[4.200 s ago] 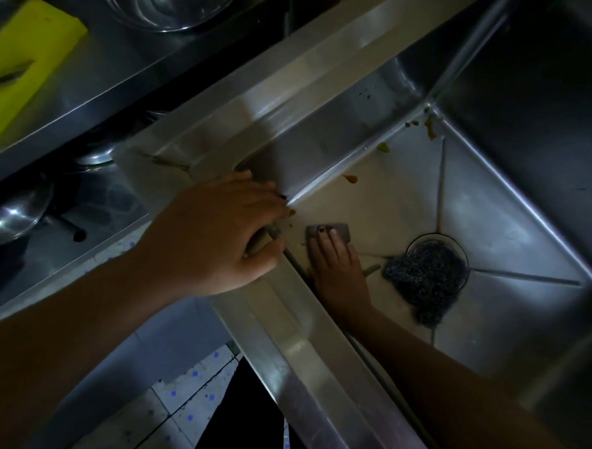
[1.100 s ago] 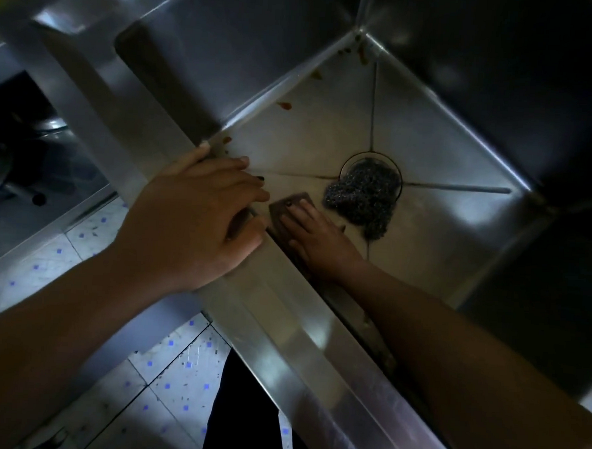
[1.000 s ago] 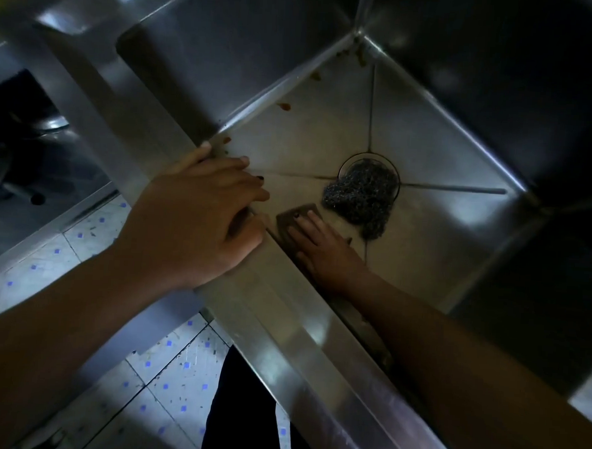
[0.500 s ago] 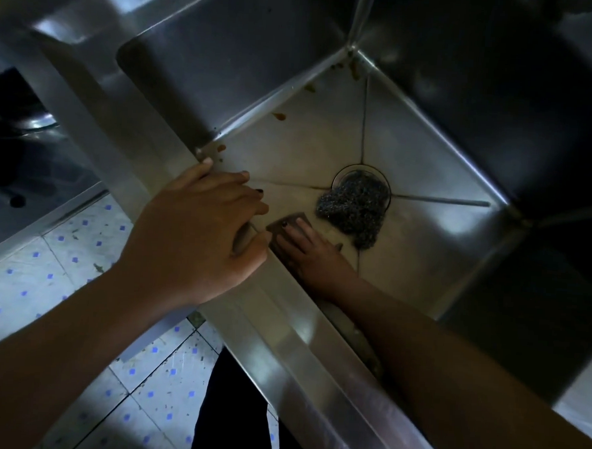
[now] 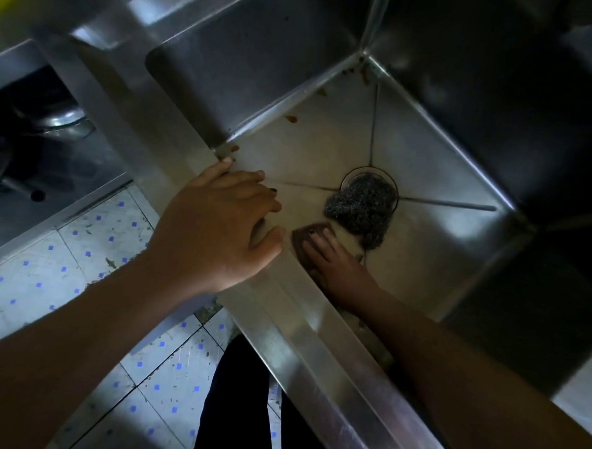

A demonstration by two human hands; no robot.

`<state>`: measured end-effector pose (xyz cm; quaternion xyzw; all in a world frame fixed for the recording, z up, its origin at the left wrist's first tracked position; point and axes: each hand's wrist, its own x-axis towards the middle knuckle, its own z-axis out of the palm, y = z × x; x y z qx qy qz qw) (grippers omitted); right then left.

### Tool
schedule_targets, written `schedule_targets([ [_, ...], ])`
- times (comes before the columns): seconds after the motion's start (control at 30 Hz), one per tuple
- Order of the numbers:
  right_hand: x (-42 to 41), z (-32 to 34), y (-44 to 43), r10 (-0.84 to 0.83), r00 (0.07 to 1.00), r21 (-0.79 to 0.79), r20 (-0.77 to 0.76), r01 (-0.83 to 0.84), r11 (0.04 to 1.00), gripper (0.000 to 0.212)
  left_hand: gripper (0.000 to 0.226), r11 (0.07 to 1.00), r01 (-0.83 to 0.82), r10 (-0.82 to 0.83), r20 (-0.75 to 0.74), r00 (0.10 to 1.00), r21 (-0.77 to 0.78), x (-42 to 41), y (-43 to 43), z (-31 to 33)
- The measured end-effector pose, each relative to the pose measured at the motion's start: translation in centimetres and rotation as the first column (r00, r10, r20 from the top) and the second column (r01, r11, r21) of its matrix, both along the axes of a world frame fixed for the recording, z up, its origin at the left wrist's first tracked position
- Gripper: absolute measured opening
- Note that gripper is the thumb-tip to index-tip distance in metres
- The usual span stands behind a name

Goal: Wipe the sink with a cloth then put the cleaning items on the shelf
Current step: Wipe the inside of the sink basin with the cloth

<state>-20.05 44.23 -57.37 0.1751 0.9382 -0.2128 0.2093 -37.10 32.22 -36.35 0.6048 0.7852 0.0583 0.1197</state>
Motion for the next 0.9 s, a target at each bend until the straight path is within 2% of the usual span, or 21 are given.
schedule_targets([
  [0.1,1.4,0.5,-0.1,-0.001,0.997,0.009,0.078,0.000,1.000,0.059,0.050,1.000,0.002,-0.002,-0.002,1.000,0.016,0.0,0.0,0.1],
  [0.27,0.1,0.5,-0.4,-0.040,0.996,0.025,0.074,0.038,0.999,0.059,0.051,0.999,0.001,-0.001,-0.002,1.000,0.047,-0.1,0.0,-0.1],
  [0.43,-3.1,-0.1,0.2,-0.029,1.000,0.065,-0.003,0.029,0.997,0.060,0.050,0.999,-0.009,0.009,-0.004,1.000,0.046,-0.1,-0.1,-0.4],
  [0.67,-3.9,0.2,0.1,-0.133,0.987,-0.007,-0.089,0.133,0.991,0.060,0.052,0.999,-0.012,0.013,-0.015,1.000,0.052,-0.2,-0.1,-0.4],
  [0.8,-3.2,1.1,0.2,-0.127,0.992,-0.041,-0.023,0.126,0.991,0.063,0.056,1.000,-0.014,0.015,-0.023,1.000,0.026,-0.2,-0.1,-0.4],
  [0.9,-2.3,2.3,0.6,-0.086,0.995,-0.071,0.057,0.090,0.993,0.054,0.061,1.000,-0.017,0.016,-0.030,0.999,-0.010,-0.2,-0.1,-0.2],
])
